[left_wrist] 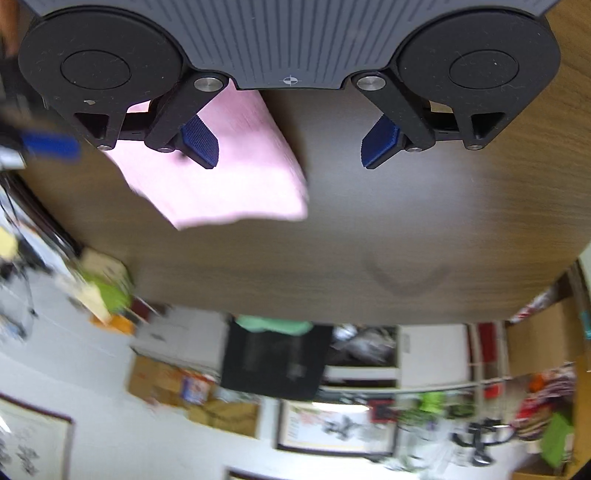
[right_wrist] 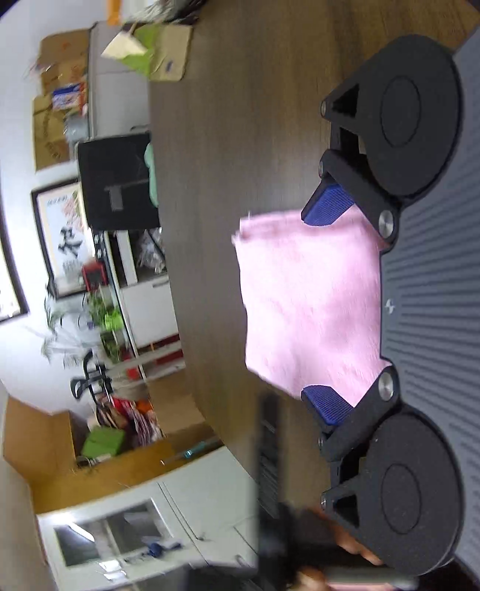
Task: Fold towel
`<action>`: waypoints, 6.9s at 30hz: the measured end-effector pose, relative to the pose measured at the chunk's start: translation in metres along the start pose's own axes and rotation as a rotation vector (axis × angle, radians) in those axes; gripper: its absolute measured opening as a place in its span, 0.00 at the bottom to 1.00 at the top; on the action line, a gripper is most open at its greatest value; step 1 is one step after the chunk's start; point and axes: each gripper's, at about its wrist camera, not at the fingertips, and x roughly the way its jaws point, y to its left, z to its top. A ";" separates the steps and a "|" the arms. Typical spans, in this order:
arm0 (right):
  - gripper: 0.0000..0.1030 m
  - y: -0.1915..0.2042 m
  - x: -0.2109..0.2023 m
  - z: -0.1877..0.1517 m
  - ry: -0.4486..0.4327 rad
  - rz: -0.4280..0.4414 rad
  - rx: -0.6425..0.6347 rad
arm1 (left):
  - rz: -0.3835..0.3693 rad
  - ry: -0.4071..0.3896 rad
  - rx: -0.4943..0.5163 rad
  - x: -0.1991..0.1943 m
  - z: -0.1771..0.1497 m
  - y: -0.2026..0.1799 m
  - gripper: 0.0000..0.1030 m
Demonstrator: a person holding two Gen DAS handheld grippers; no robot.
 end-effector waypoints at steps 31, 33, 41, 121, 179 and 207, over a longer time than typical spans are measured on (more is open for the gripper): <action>0.97 0.066 0.000 -0.035 -0.080 -0.121 -0.488 | 0.071 -0.039 0.052 -0.008 -0.017 -0.011 0.94; 0.97 0.069 -0.004 -0.035 -0.063 -0.020 -0.471 | 0.068 -0.041 0.037 -0.008 -0.018 -0.009 0.94; 0.98 0.066 -0.008 -0.027 0.090 0.386 -0.333 | 0.090 -0.082 -0.044 -0.016 -0.019 0.002 0.95; 1.00 0.009 0.039 -0.033 0.137 -0.249 -0.108 | 0.223 -0.001 -0.045 0.008 -0.051 -0.049 1.00; 1.00 0.003 0.037 -0.035 0.140 -0.325 -0.094 | 0.214 0.000 -0.036 0.012 -0.050 -0.061 1.00; 1.00 0.006 0.037 -0.036 0.140 -0.324 -0.094 | 0.213 -0.001 -0.037 0.012 -0.050 -0.061 1.00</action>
